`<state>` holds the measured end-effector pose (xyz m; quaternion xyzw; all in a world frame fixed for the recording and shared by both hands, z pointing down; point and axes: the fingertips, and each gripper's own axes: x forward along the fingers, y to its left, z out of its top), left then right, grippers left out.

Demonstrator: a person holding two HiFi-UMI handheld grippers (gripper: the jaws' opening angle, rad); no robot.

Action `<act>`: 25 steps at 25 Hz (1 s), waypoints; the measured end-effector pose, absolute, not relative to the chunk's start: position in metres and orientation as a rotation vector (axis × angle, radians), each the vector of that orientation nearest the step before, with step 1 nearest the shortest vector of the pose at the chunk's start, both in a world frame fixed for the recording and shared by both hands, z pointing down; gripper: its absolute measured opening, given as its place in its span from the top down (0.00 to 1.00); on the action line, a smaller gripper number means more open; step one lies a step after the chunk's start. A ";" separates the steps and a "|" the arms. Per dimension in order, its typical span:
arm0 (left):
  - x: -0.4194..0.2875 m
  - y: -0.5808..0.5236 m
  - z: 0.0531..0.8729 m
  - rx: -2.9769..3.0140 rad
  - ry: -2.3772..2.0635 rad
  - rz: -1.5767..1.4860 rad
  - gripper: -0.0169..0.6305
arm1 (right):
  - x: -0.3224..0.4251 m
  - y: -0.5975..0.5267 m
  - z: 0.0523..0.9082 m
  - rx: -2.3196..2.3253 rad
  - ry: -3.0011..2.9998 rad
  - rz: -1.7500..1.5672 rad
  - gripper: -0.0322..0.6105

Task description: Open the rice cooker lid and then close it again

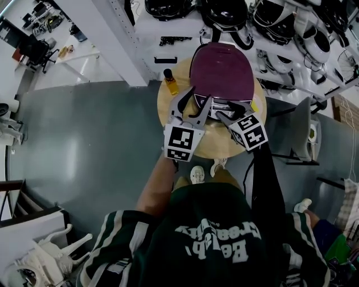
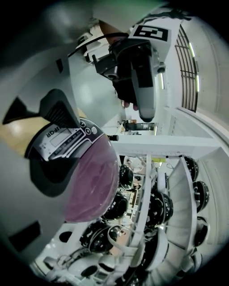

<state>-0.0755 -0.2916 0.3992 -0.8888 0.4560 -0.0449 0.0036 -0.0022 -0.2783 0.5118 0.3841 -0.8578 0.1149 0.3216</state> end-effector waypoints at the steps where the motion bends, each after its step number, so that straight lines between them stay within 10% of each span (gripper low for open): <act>1: -0.075 -0.292 0.400 -2.789 1.426 -0.139 0.71 | -0.002 -0.278 0.512 1.008 -2.252 0.302 0.62; 25: -0.066 -0.303 0.402 -2.823 1.413 -0.133 0.71 | 0.001 -0.283 0.512 1.089 -2.260 0.287 0.58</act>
